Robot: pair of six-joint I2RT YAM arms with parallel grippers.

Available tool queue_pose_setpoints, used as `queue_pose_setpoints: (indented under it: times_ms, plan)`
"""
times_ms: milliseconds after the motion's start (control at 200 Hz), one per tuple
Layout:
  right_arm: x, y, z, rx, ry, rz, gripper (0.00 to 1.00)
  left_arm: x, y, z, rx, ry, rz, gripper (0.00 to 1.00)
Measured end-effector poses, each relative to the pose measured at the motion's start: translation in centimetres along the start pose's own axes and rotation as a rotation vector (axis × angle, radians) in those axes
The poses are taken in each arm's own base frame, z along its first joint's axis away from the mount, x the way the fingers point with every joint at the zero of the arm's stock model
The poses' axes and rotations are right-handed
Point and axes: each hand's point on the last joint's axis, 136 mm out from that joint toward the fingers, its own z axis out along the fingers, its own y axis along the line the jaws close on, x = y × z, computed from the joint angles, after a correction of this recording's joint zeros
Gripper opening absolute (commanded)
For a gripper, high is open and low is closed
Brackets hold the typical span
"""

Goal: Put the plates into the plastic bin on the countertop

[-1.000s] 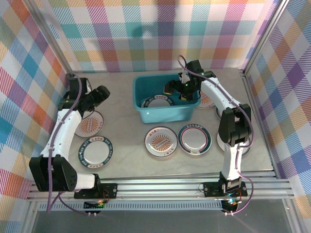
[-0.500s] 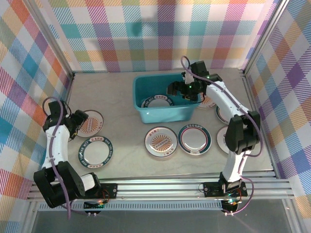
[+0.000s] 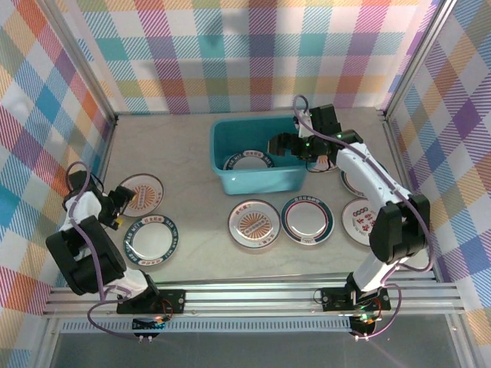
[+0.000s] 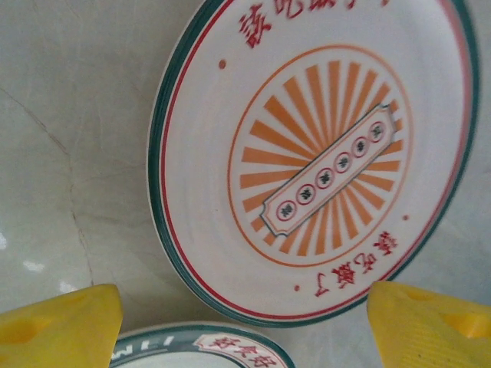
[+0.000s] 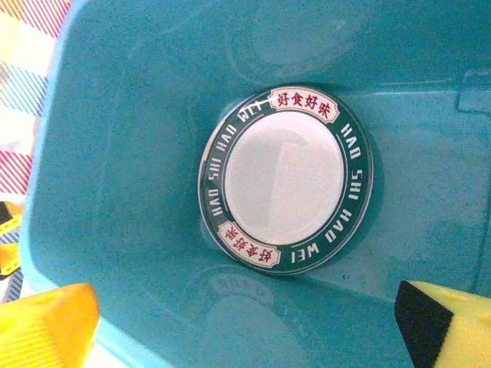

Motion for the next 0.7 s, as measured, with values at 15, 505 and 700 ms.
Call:
queue_pose_setpoints:
  times_ms: [15, 505, 700]
  plan:
    - [0.0, 0.1, -0.2, -0.001, -0.004, -0.001, 0.99, 0.1, 0.1, 0.2, -0.004, 0.007, 0.005, 0.83]
    - [-0.2, -0.4, 0.2, 0.013, -0.023, 0.015, 0.99, -0.1, 0.1, 3.1, 0.014, 0.091, 0.054, 0.78]
    - [-0.5, -0.9, 1.5, 0.018, -0.009, 0.028, 0.99, -0.6, -0.3, 3.9, 0.035, 0.103, 0.057, 0.76]
